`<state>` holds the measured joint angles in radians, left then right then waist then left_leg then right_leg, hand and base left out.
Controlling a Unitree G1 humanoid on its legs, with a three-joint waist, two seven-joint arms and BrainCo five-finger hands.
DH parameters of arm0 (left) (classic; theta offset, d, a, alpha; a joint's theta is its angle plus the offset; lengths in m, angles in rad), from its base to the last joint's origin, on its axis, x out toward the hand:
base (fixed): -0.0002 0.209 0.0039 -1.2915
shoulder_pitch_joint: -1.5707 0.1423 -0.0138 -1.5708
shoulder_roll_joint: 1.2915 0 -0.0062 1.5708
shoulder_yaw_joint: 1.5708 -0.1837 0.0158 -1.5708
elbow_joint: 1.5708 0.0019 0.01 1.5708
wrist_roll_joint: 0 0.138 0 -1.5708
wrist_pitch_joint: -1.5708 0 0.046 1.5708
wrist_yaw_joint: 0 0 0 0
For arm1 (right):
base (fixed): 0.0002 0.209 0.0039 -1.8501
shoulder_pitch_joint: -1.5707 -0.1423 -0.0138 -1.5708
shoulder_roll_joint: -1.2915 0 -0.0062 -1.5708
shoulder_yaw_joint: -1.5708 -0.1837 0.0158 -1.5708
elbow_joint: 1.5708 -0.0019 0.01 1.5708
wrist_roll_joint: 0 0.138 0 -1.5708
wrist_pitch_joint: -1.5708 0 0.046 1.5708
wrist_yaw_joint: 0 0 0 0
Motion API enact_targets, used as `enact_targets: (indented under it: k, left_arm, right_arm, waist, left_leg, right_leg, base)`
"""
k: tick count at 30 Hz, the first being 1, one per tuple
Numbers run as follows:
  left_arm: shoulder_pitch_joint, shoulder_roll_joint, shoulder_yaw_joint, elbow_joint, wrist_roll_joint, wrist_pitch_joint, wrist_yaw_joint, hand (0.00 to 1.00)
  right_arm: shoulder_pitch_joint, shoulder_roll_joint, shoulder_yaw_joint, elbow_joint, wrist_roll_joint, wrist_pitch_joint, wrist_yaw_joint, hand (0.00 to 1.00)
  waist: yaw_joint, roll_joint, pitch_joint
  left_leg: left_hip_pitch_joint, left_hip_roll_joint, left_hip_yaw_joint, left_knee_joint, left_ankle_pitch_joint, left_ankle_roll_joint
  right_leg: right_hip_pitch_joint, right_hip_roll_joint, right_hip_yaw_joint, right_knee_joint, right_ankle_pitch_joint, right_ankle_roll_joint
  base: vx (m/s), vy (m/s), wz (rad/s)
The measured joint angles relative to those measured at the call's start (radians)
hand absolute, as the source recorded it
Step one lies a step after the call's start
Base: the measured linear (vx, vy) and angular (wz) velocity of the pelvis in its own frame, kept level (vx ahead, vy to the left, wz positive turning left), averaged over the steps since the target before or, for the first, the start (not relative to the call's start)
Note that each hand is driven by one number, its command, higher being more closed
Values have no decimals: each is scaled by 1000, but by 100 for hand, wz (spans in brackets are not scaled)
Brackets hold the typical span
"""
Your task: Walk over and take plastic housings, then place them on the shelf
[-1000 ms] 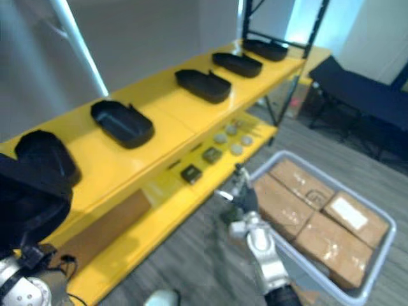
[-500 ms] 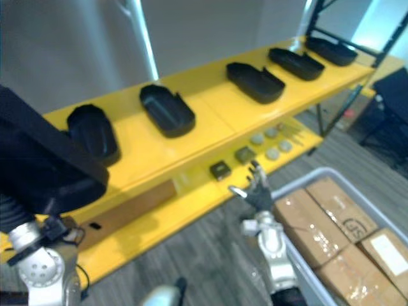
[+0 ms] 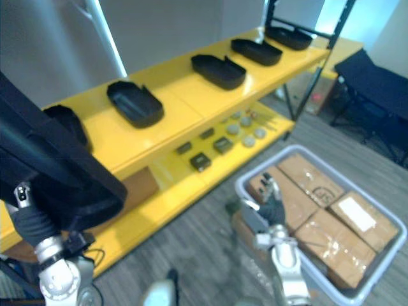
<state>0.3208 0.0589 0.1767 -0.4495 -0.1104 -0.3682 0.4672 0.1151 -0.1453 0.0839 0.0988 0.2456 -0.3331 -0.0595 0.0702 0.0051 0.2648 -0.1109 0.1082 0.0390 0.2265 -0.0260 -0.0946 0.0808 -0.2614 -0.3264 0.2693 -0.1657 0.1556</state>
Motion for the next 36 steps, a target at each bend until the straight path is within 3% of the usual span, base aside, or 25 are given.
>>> enact_targets:
  k: [5,8,9,10,11,13,14,16,18,20,22,23,24,25,27,28,29,32,34,36]
  left_arm:
    - [1,-15,8,-3,0,-1,1,100]
    - [9,-30,36,-29,0,-2,-18,100]
    - [22,-30,53,-49,3,-7,-19,100]
    - [16,-32,60,-51,2,-21,-18,100]
    - [14,-31,63,-53,3,-22,-18,100]
    - [-1,-7,87,-74,11,-21,-14,100]
    - [-11,1,88,-77,11,-21,-10,100]
    - [-62,24,89,-78,8,-20,-7,100]
    - [-94,32,87,-71,5,-6,2,100]
    - [-144,46,84,-24,1,6,11,100]
    - [-193,59,83,30,-1,12,11,100]
    - [-210,70,84,52,0,29,12,100]
    - [-209,66,82,57,1,29,12,100]
    - [-200,39,70,62,2,36,11,100]
    - [-192,1,55,61,6,44,11,100]
    - [-192,-22,54,55,19,45,11,100]
    - [-190,-31,57,45,35,45,13,100]
    - [-180,-36,58,6,49,44,40,100]
    - [-180,-42,59,3,50,44,63,100]
    - [-183,-59,58,3,50,45,72,100]
  right_arm:
    - [-4,27,2,0,-3,-20,-5,0]
    - [-3,52,6,-3,-6,-19,-13,0]
    - [1,55,6,-8,-7,-18,-19,0]
    - [-2,53,2,-15,-6,-18,-27,0]
    - [-1,55,1,-15,-6,-18,-28,0]
    - [-7,76,4,-15,-23,-19,-30,0]
    - [-9,79,2,-15,-26,-19,-30,0]
    - [-23,79,-5,-15,-49,-19,-30,0]
    - [-37,76,-24,-18,-58,-20,-29,0]
    - [-43,61,-55,-23,-63,-19,-29,0]
    - [-42,41,-83,-44,-62,-19,-30,0]
    - [-40,33,-88,-64,-62,-19,-28,0]
    - [-40,28,-89,-65,-62,-20,-27,0]
    - [-54,4,-99,-66,-60,-20,-13,0]
    - [-74,-36,-100,-72,-51,-20,17,0]
    - [-82,-48,-94,-79,-44,-20,33,0]
    - [-89,-54,-85,-88,-42,-20,39,0]
    - [-153,-58,20,-172,-57,-59,41,0]
    - [-248,-47,171,-217,-143,-100,34,0]
    - [-310,-21,267,-238,-173,-102,37,0]
  waist:
    - [10,1,10]
    - [29,-37,10]
    - [26,-52,-10]
    - [26,-44,-10]
    - [27,-43,-12]
    - [23,-53,-24]
    - [20,-50,-23]
    - [5,-36,-19]
    - [-2,-22,-26]
    - [-20,-2,-40]
    - [-36,1,-44]
    - [-45,-43,-69]
    - [-45,-42,-73]
    - [-44,-10,-83]
    - [-32,43,-94]
    - [-32,61,-104]
    - [-28,63,-106]
    - [-23,62,-113]
    - [-12,64,-116]
    - [-2,60,-121]
  left_leg:
    - [-65,-47,-1,100,-65,28]
    - [-77,-96,17,166,-132,58]
    - [-79,-109,35,184,-165,68]
    - [-74,-121,16,204,-184,77]
    - [-61,-126,10,199,-185,78]
    - [11,-134,-31,145,-190,96]
    - [26,-133,-42,132,-190,100]
    - [128,-111,-100,62,-191,103]
    - [179,-79,-120,37,-191,102]
    - [184,-48,-150,42,-194,97]
    - [193,-33,-166,53,-209,67]
    - [203,-44,-166,61,-249,6]
    - [207,-44,-166,60,-261,-4]
    - [215,-8,-160,54,-275,-19]
    - [215,36,-135,45,-260,-38]
    - [220,53,-123,29,-241,-43]
    - [233,57,-107,21,-231,-42]
    - [230,57,-85,23,-199,-26]
    - [225,55,-87,13,-190,-21]
    - [206,54,-93,4,-186,-21]
  right_leg:
    - [10,-56,-34,14,-24,38]
    - [73,-102,-58,-31,-43,54]
    - [89,-111,-60,-12,-32,32]
    - [36,-142,-43,139,-9,-31]
    - [2,-154,-17,220,23,-50]
    - [-98,-178,81,447,195,-57]
    - [-110,-175,91,489,191,-54]
    - [-158,-124,76,607,38,-92]
    - [-192,-56,75,520,-19,-102]
    - [-226,13,106,346,-25,-107]
    - [-239,55,188,153,18,-71]
    - [-239,62,252,39,204,-51]
    - [-232,55,247,51,177,-32]
    - [-210,79,238,36,130,-17]
    - [-182,118,208,-20,135,-27]
    - [-154,135,188,-56,145,-40]
    - [-142,140,187,-70,148,-42]
    - [-98,147,169,-142,173,-47]
    - [-68,149,149,-214,212,-47]
    - [-37,147,105,-283,246,-46]
  base:
    - [59,104,26]
    - [189,147,42]
    - [332,156,58]
    - [332,176,58]
    - [314,201,54]
    - [417,162,44]
    - [478,42,58]
    - [365,-16,59]
    - [281,-77,33]
    - [255,-168,60]
    - [265,-262,80]
    - [236,-322,61]
    - [296,-399,59]
    - [182,-272,15]
    - [190,-252,13]
    - [146,-195,16]
    - [98,-147,7]
    - [37,-89,6]
    - [-20,-26,18]
    - [-46,2,56]
